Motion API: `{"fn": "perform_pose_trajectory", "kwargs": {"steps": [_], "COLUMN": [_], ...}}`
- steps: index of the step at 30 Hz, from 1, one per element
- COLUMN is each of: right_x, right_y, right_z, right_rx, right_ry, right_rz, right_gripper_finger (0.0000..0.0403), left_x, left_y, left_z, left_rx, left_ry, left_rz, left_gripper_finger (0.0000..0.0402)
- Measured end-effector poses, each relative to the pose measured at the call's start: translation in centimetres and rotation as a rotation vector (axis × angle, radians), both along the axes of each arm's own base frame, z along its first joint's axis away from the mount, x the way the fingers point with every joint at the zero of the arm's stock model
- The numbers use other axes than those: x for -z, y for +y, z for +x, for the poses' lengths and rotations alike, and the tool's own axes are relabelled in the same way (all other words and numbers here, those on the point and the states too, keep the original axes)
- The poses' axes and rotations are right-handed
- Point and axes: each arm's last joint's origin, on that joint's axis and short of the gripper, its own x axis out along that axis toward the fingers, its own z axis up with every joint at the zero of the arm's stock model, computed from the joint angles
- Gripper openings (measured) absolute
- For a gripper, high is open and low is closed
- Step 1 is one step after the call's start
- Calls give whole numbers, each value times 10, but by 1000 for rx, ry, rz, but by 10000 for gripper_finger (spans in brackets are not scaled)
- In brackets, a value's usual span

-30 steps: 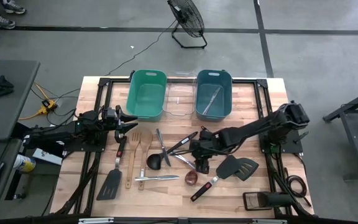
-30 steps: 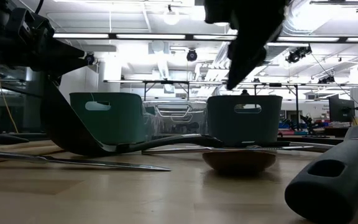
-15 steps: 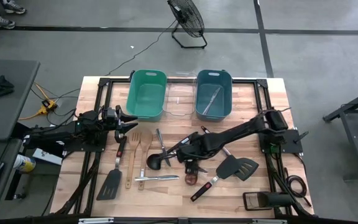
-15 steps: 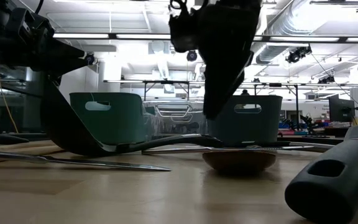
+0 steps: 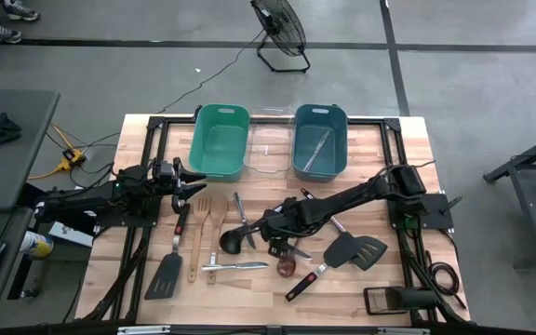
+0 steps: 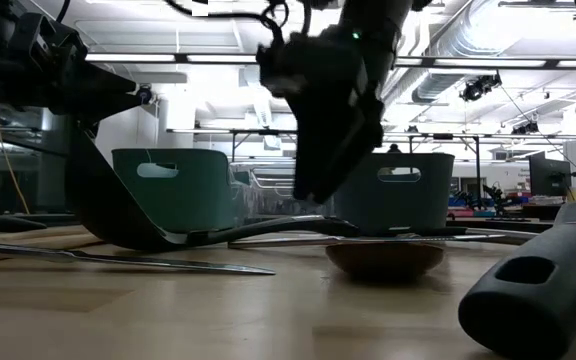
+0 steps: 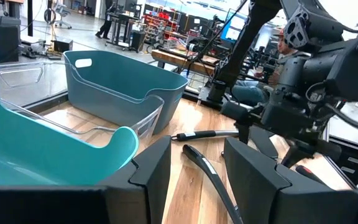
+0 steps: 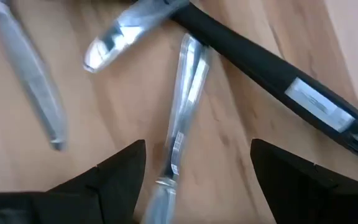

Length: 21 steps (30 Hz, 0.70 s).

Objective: Pick & Place Kitchen Items
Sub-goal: Put the silver table knife into the blue bin

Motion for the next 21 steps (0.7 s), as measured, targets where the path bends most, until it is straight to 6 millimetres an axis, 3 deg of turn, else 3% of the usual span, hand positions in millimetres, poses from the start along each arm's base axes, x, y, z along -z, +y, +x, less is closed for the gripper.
{"fn": "perform_pose_trajectory", "kwargs": {"steps": [15,21], "right_x": [33,39], "right_y": [2,9], "right_z": [5,5], "right_rx": [49,50], "right_ry": [72,85], "right_rz": [2,15], "right_gripper_finger": [282,254], "left_x": [0,0], "left_y": [0,0], "left_z": [0,0], "left_rx": [0,-1], "left_ry": [0,0], "left_rz": [0,0], "left_gripper_finger": [149,149]}}
